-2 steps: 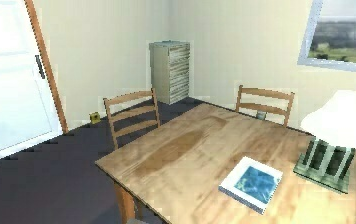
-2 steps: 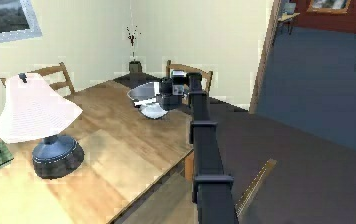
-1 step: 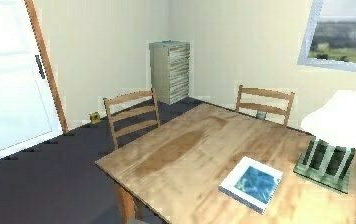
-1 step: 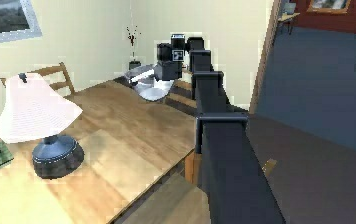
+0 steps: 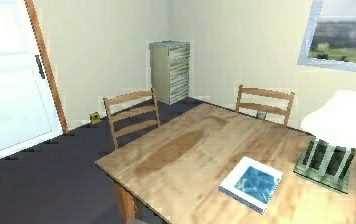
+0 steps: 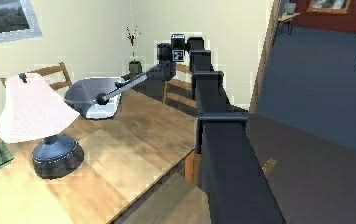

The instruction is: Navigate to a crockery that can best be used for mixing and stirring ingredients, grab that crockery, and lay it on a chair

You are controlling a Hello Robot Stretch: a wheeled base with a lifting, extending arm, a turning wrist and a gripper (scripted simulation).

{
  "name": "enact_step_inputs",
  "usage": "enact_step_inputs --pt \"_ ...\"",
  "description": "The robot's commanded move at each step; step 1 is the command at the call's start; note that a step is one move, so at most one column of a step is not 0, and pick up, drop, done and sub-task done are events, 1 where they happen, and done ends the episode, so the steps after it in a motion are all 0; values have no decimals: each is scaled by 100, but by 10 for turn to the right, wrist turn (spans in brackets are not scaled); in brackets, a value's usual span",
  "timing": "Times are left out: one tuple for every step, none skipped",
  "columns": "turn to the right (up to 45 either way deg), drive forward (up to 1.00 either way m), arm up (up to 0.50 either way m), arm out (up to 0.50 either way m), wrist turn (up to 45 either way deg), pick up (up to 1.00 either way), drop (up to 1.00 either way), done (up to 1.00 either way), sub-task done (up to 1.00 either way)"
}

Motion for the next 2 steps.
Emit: enact_step_inputs --pt "0 0 0 0 -450 0 0 0 0" --pt "0 0 0 0 -120 0 0 0 0"
